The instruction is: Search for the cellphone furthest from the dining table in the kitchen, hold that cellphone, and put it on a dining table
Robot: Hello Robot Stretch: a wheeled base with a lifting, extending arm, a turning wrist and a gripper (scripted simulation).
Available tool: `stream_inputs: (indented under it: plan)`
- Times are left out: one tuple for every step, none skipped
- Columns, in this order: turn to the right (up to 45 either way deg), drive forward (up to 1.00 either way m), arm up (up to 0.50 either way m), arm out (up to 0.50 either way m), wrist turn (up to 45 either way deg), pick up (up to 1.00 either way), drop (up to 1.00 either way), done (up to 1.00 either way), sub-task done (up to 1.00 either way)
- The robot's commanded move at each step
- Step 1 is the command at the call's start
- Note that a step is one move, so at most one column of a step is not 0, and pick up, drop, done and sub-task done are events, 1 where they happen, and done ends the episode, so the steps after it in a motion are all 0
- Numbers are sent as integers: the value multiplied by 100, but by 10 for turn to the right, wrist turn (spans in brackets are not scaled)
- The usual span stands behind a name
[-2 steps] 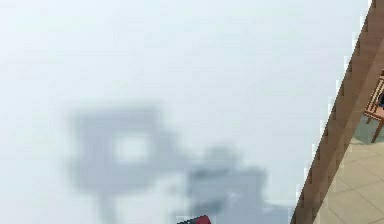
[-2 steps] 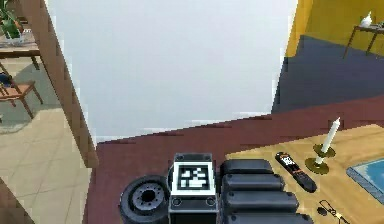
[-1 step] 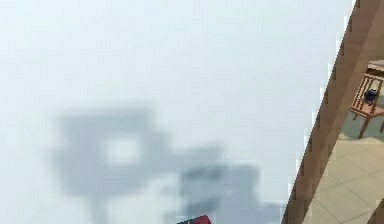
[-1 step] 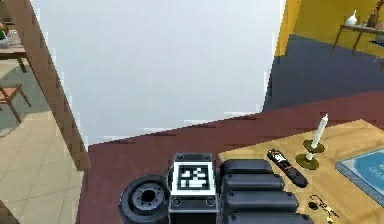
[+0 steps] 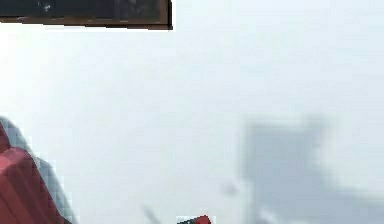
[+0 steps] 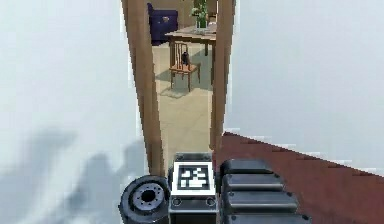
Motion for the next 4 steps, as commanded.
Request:
stream_inputs:
  plan:
    - [-450,0,0,0,0,0,0,0,0]
    - [-390,0,0,0,0,0,0,0,0]
    - [450,0,0,0,0,0,0,0,0]
    - [450,0,0,0,0,0,0,0,0]
